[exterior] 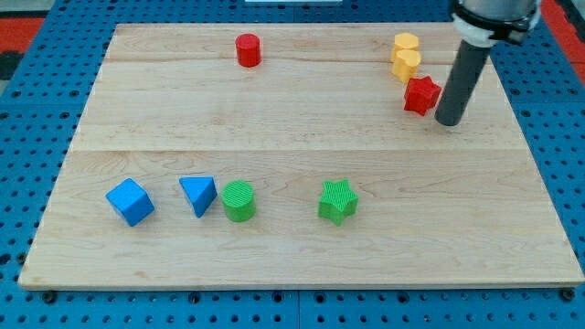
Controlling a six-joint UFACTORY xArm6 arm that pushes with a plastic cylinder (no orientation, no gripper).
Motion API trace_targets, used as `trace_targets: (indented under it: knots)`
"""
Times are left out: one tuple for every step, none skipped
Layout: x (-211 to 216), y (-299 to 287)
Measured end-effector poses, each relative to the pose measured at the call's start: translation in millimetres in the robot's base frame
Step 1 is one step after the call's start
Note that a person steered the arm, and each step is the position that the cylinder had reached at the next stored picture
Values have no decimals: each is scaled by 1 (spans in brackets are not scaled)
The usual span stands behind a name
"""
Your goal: Push the red circle closer to the red star
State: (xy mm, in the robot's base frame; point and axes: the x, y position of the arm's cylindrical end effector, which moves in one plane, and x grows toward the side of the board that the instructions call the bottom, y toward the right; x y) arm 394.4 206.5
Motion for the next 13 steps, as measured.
trace_targets:
  knots:
    - [-31, -7]
    - [-36, -10]
    - [-28, -4]
    - [-5, 1]
    - [52, -100]
    - [15, -218]
    - [-8, -320]
    - [-69, -379]
    - [-126, -354]
    - [-159, -307]
    - [-160, -274]
    - [-111, -233]
    - [-57, -165]
